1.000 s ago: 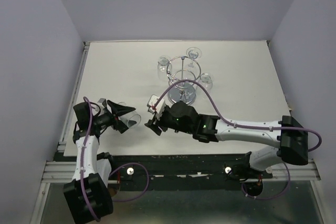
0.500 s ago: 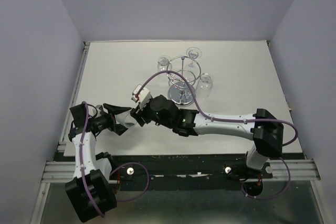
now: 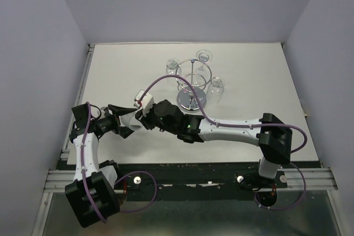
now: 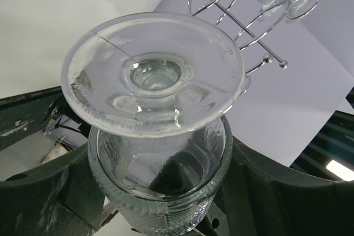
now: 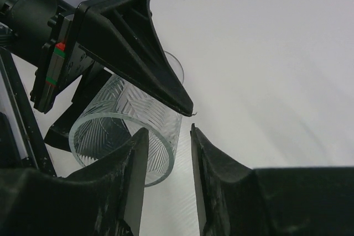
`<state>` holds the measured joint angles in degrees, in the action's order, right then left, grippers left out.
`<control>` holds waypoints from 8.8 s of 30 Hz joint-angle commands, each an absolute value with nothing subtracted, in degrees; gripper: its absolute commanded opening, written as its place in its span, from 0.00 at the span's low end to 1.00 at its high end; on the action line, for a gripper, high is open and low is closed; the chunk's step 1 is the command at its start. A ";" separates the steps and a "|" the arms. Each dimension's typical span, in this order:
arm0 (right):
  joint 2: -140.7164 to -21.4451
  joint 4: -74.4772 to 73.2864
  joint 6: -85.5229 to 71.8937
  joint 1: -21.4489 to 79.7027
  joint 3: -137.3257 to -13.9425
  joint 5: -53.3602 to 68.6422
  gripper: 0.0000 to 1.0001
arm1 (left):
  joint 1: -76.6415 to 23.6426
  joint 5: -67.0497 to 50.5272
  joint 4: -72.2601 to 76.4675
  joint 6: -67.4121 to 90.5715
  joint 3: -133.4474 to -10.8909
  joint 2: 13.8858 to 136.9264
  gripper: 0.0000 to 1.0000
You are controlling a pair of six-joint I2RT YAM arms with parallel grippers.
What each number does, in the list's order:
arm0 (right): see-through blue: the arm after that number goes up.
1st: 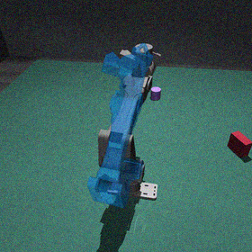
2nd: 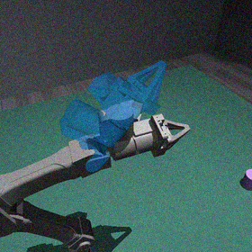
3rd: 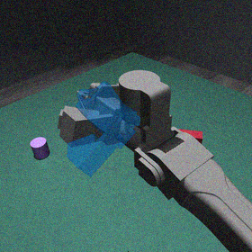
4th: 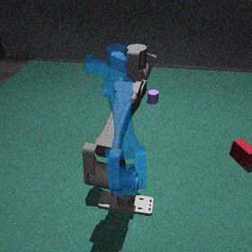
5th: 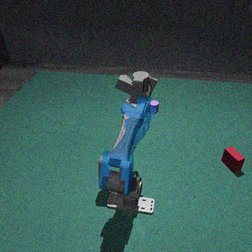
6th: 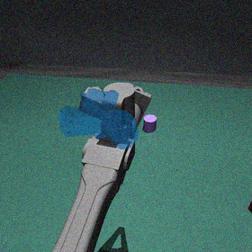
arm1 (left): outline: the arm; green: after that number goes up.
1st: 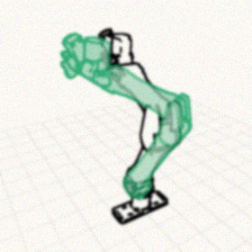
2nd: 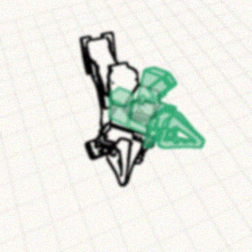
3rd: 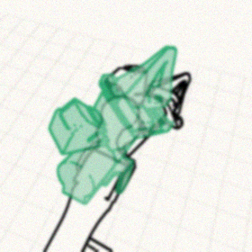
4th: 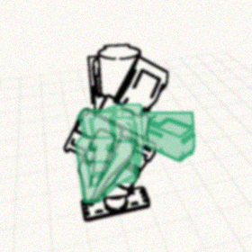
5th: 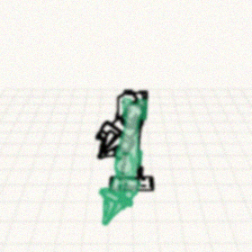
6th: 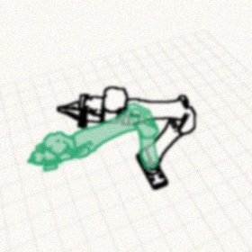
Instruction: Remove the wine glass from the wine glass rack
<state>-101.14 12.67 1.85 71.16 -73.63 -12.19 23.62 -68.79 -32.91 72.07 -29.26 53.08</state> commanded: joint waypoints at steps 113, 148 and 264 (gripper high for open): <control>-111.88 -55.72 25.14 -9.41 -112.24 8.00 0.01 | 2.90 -32.43 -9.41 13.97 -44.21 71.28 0.99; -120.50 -54.14 24.52 -10.99 -113.38 4.40 0.11 | 1.93 -31.38 -10.90 11.60 -42.54 71.10 0.99; -77.34 39.82 2.20 10.10 -34.98 49.22 0.82 | -3.87 -8.61 -35.68 -14.41 -78.14 81.74 0.99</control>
<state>-76.09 36.47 3.38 8.73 -33.15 51.29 -3.51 -9.61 -36.07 -15.79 -78.74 81.78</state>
